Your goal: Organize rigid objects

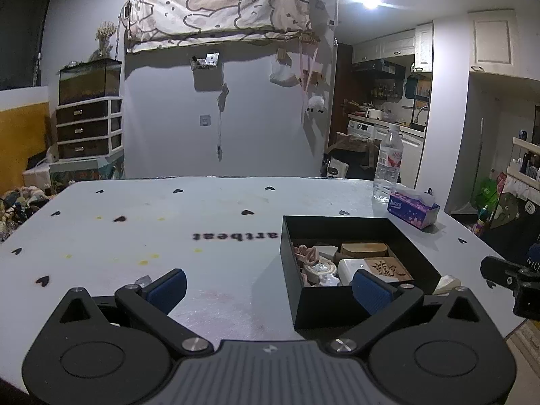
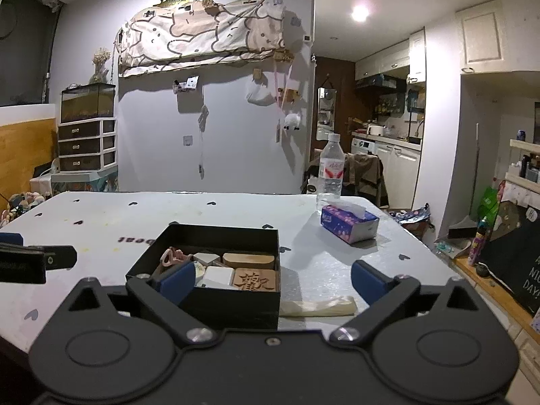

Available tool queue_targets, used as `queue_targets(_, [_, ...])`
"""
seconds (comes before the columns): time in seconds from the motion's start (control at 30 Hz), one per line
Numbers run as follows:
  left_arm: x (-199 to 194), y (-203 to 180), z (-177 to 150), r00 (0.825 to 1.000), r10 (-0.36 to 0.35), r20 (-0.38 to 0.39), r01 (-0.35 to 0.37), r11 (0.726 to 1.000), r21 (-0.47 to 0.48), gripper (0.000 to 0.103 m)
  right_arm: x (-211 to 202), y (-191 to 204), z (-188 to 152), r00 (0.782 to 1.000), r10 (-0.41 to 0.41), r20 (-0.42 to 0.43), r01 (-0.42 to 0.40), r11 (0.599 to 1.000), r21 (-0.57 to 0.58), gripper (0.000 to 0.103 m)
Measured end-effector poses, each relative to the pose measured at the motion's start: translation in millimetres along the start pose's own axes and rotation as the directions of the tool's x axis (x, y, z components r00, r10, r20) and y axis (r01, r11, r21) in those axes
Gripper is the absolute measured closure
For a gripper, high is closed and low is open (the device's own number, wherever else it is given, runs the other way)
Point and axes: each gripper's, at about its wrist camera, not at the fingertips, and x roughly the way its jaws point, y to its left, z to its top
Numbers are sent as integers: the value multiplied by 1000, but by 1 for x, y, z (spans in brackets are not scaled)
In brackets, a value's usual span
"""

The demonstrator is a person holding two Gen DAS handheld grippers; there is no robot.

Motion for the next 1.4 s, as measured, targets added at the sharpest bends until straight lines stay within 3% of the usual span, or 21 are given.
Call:
queue_targets(0.3, [-20, -1, -7, 1000, 14, 27, -14, 1000, 17, 0, -8, 1, -1, 1000, 3, 15, -3, 1000, -3, 3])
queue_targets(1.4, [-23, 0, -9, 999, 19, 34, -19, 1000, 11, 0, -10, 5, -3, 1000, 2, 12, -2, 1000, -11, 3])
